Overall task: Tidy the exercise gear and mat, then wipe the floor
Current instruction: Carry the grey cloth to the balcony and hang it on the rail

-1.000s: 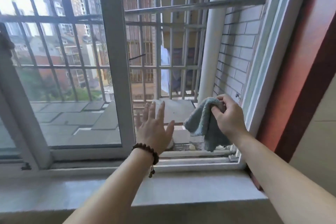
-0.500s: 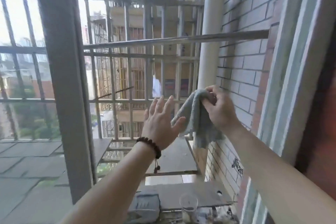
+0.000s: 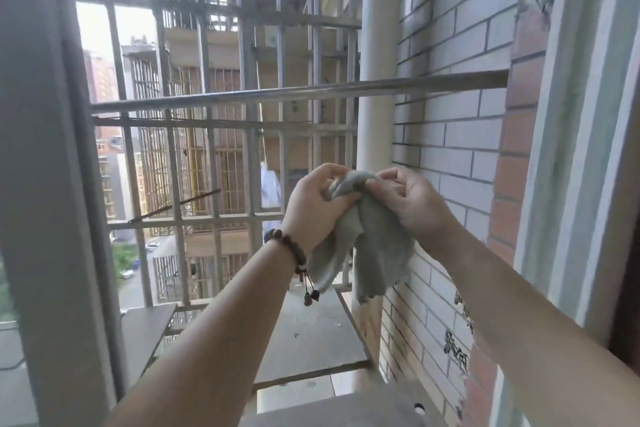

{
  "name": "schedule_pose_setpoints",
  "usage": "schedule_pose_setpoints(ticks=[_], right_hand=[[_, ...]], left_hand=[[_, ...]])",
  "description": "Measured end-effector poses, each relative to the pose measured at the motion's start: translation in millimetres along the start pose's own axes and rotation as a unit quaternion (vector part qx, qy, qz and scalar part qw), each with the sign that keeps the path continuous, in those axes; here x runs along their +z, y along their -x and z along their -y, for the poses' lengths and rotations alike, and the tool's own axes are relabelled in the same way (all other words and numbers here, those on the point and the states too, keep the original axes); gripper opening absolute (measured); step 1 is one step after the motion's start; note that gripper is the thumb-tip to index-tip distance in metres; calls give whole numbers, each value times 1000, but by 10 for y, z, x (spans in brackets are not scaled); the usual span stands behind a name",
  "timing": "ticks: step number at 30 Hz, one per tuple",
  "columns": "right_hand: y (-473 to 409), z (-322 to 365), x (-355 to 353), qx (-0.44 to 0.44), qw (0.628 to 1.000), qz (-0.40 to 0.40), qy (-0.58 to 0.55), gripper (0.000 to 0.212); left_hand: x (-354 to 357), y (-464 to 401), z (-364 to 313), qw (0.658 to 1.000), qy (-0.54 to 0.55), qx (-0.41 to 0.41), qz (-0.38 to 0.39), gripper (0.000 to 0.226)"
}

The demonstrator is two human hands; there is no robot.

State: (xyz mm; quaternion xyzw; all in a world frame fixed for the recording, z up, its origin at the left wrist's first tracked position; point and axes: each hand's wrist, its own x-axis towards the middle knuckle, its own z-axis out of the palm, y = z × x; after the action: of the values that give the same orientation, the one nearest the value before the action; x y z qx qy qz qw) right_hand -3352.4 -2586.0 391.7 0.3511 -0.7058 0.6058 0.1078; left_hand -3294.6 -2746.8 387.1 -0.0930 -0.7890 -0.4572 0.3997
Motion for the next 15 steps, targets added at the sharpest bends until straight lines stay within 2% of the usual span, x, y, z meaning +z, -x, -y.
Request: schedule_pose_setpoints(ticks=[2, 4, 7, 10, 11, 12, 15], right_hand=[[50, -68, -63, 43, 998, 40, -31, 69], [136, -142, -125, 71, 991, 97, -54, 74], [237, -184, -168, 89, 978, 116, -152, 45], [211, -70, -167, 47, 976, 29, -209, 15], [154, -21, -183, 25, 980, -11, -195, 8], [86, 33, -210, 2, 985, -39, -167, 10], [-114, 210, -255, -38, 998, -35, -19, 16]], left_hand=[[-52, -75, 19, 997, 66, -32, -21, 21], [-91, -146, 49, 988, 134, -68, -47, 19], [-96, -208, 122, 978, 174, -91, -63, 15], [-81, -188, 231, 979, 167, -109, -48, 13], [-76, -174, 275, 978, 168, -120, -34, 16], [-77, -161, 313, 975, 181, -130, -14, 24], [-89, -127, 373, 959, 251, -123, 51, 54]])
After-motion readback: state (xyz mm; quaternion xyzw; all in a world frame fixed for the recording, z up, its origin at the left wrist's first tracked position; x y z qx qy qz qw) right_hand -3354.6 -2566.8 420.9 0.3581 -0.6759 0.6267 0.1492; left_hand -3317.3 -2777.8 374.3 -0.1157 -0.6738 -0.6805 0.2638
